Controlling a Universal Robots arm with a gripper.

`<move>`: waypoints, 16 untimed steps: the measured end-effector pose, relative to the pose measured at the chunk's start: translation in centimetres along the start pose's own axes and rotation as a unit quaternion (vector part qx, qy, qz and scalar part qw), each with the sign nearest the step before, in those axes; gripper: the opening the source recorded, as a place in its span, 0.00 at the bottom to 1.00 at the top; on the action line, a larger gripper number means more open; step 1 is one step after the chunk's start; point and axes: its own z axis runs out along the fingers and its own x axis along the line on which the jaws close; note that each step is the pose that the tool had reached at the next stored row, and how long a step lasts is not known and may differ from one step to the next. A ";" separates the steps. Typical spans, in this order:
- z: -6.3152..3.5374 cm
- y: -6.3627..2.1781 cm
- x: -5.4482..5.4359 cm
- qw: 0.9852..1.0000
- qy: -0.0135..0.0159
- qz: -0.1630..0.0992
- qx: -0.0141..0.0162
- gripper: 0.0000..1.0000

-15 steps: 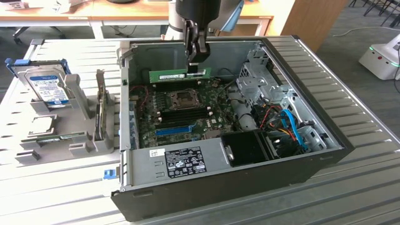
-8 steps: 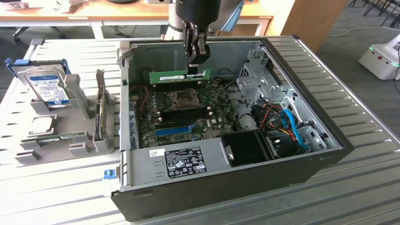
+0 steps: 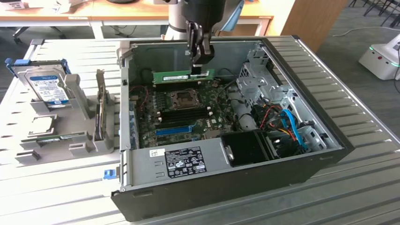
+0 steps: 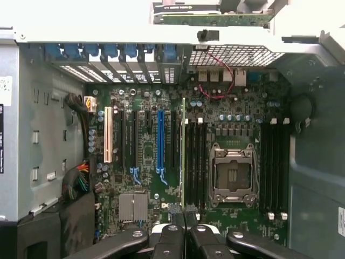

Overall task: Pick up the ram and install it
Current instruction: 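Pick up the ram and move it above insertion slot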

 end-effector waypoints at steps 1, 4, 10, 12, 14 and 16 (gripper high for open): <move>0.01 -0.09 0.0 1.000 0.000 0.000 0.000 0.12; 0.04 -0.36 0.0 1.000 0.000 0.000 0.000 0.12; 0.05 -0.48 0.0 1.000 0.000 0.000 0.000 0.12; 0.05 -0.48 0.0 1.000 0.000 0.000 0.000 0.12; 0.08 -0.49 -0.2 1.000 0.000 0.000 0.000 0.12; 0.11 -0.48 -0.4 1.000 0.000 0.000 0.000 0.12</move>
